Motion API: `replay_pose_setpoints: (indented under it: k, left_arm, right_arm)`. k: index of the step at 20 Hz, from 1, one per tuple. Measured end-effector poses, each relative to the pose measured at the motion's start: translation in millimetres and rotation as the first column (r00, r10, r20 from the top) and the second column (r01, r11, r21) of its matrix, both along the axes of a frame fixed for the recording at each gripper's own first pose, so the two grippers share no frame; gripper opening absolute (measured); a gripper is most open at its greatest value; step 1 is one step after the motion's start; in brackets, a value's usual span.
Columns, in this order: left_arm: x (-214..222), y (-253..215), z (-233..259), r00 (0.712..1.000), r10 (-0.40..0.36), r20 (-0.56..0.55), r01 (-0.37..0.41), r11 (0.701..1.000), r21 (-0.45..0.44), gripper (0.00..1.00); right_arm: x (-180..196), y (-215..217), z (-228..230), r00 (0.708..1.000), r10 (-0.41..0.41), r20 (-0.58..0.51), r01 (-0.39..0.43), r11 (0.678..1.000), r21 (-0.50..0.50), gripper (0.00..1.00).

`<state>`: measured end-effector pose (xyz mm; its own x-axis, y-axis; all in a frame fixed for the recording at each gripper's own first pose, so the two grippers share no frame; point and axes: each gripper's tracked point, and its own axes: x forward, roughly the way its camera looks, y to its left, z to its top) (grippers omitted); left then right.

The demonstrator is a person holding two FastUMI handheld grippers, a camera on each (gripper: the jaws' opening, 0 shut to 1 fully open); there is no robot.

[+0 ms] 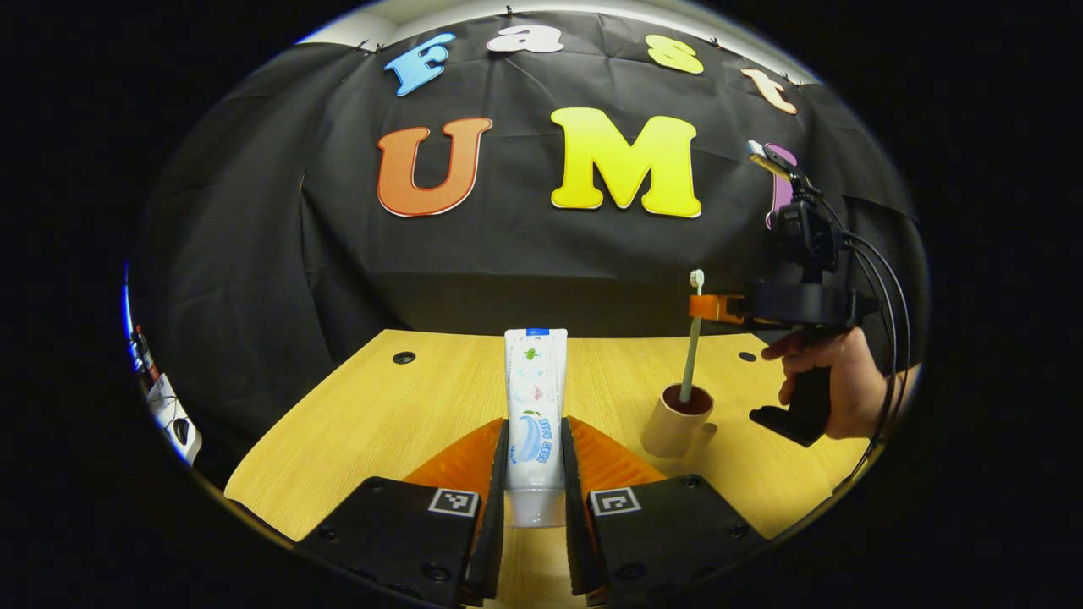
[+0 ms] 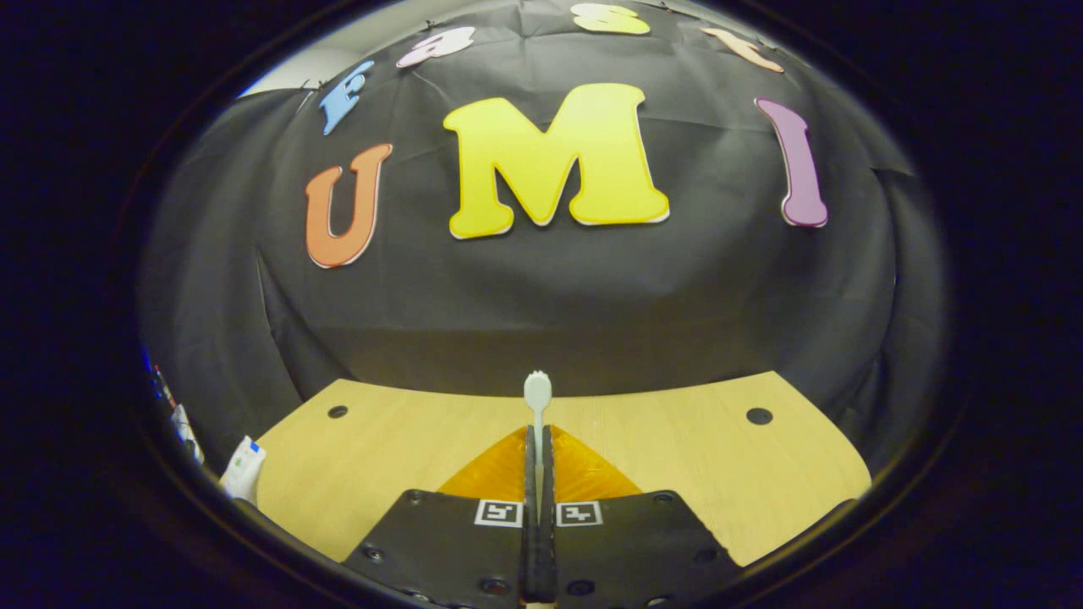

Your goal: Put the toothbrush and toothpaste on the desktop into the cup, then pick up the cup and place it on the coaster on the desktop.

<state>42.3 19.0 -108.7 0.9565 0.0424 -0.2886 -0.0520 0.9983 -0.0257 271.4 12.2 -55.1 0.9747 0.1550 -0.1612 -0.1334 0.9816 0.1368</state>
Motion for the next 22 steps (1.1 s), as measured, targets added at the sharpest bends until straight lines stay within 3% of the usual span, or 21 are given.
replay_pose_setpoints:
  k: [5, 9, 10, 12, 13, 16, 17, 18, 22]
  left_arm:
    - [2.4, -1.6, 2.0, 1.0, 0.01, -0.001, -0.01, 1.0, 0.017, 0.34]
    - [4.6, -13.7, 9.2, 1.0, -0.008, 0.019, 0.007, 1.0, 0.026, 0.34]
    - [7.7, -16.5, 11.8, 0.999, -0.014, 0.03, 0.013, 1.0, 0.028, 0.34]
    - [16.1, -23.8, 14.5, 0.998, -0.028, 0.047, 0.027, 0.999, 0.026, 0.34]
    - [21.7, -29.6, 16.1, 0.998, -0.036, 0.057, 0.035, 0.999, 0.019, 0.34]
    - [42.1, -50.7, 20.1, 0.993, -0.064, 0.094, 0.064, 0.998, 0.0, 0.34]
    - [51.1, -60.8, 19.4, 0.991, -0.076, 0.109, 0.078, 0.997, -0.01, 0.34]
    - [60.5, -71.5, 17.9, 0.988, -0.09, 0.124, 0.093, 0.995, -0.02, 0.34]
    - [103.2, -117.5, -0.1, 0.97, -0.144, 0.195, 0.154, 0.987, -0.035, 0.34]
  right_arm:
    - [3.8, 7.4, -53.5, 0.996, 0.028, -0.086, -0.032, 0.999, -0.04, 0.0]
    - [-0.7, 12.4, -59.7, 0.992, 0.07, -0.104, -0.074, 0.997, -0.036, 0.07]
    - [-4.2, 9.2, -52.9, 0.994, 0.063, -0.092, -0.066, 0.997, -0.029, 0.23]
    - [-12.6, -1.4, -35.5, 0.997, 0.047, -0.054, -0.047, 0.999, -0.011, 0.44]
    - [-16.9, -8.0, -30.3, 0.998, 0.038, -0.045, -0.038, 0.999, -0.005, 0.43]
    - [-36.3, -38.5, -19.3, 0.999, 0.005, -0.038, -0.005, 1.0, 0.007, 0.53]
    - [-45.9, -51.2, -21.0, 0.999, -0.006, -0.046, 0.006, 1.0, 0.005, 0.58]
    - [-54.9, -65.9, -24.6, 0.998, -0.022, -0.059, 0.022, 1.0, -0.004, 0.72]
    - [-94.6, -123.5, -58.4, 0.988, -0.079, -0.131, 0.071, 0.995, -0.066, 0.75]
